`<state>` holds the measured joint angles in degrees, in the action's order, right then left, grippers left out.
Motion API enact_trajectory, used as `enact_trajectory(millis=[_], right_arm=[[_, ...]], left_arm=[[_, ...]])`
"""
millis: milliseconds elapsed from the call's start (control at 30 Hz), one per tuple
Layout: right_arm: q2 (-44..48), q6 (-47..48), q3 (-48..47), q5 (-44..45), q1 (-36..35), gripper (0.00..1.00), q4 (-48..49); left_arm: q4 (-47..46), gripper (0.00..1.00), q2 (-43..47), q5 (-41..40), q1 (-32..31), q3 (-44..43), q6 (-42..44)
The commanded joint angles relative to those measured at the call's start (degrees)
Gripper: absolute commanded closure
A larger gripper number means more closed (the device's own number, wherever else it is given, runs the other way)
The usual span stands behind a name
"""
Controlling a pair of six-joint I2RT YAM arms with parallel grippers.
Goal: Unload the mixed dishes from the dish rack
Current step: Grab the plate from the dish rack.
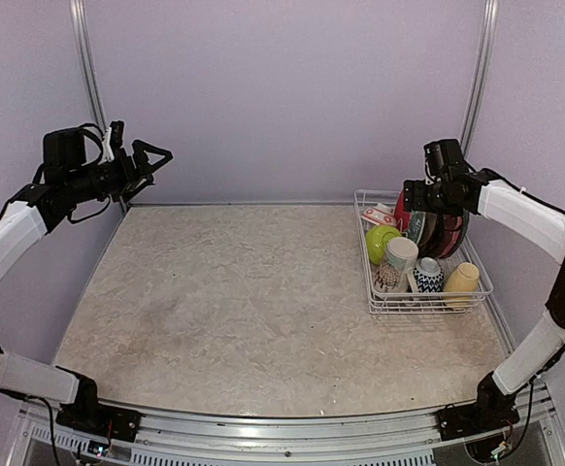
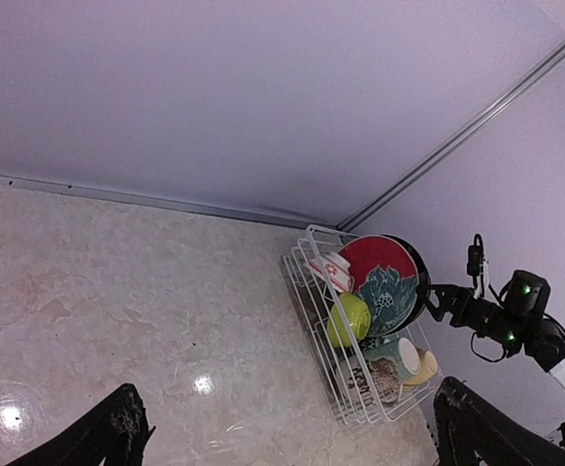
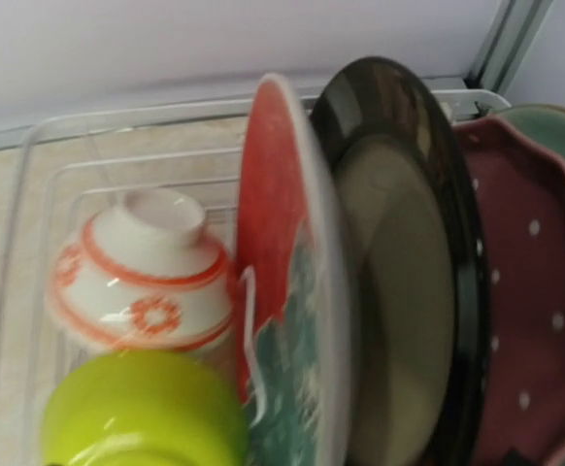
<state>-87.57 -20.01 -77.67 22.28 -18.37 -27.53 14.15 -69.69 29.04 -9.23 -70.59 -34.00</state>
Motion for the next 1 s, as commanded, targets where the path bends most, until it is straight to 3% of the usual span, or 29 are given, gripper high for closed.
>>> enact_trajectory(millis=[0,300,433,600,733,967], right_arm=[[-2.93,2.4,-3.51,-1.37,3.89,0.09,-0.96],[-5.77,7.07,-8.17,-6.12,8.75,0.26,-1.09],[-6.57,6.48,-9.04,-11.26,10.98,0.19,-0.93],[-8.46,4.87,-11.17,-14.61,13.03,0.2,-0.92],[-9.31,7.29,-11.6,-16.02,13.12,0.31,-0.08],[-11.82,9.28,-13.66,-10.34,13.11,0.54,-1.45]], left_arm=[[-1.92,0.01,-1.31,4.97,-1.61,-0.23,2.14],[-1.65,0.01,-2.92,6.27,-2.1,-0.6,1.8],[-1.51,0.01,-3.73,6.59,-2.08,-0.73,1.44],[-1.07,0.01,-4.81,8.11,-2.09,-1.53,0.55],[-1.31,0.01,-5.4,8.69,-2.23,-1.48,-0.12],[-1.35,0.01,-7.02,10.35,-2.34,-1.75,-2.95]])
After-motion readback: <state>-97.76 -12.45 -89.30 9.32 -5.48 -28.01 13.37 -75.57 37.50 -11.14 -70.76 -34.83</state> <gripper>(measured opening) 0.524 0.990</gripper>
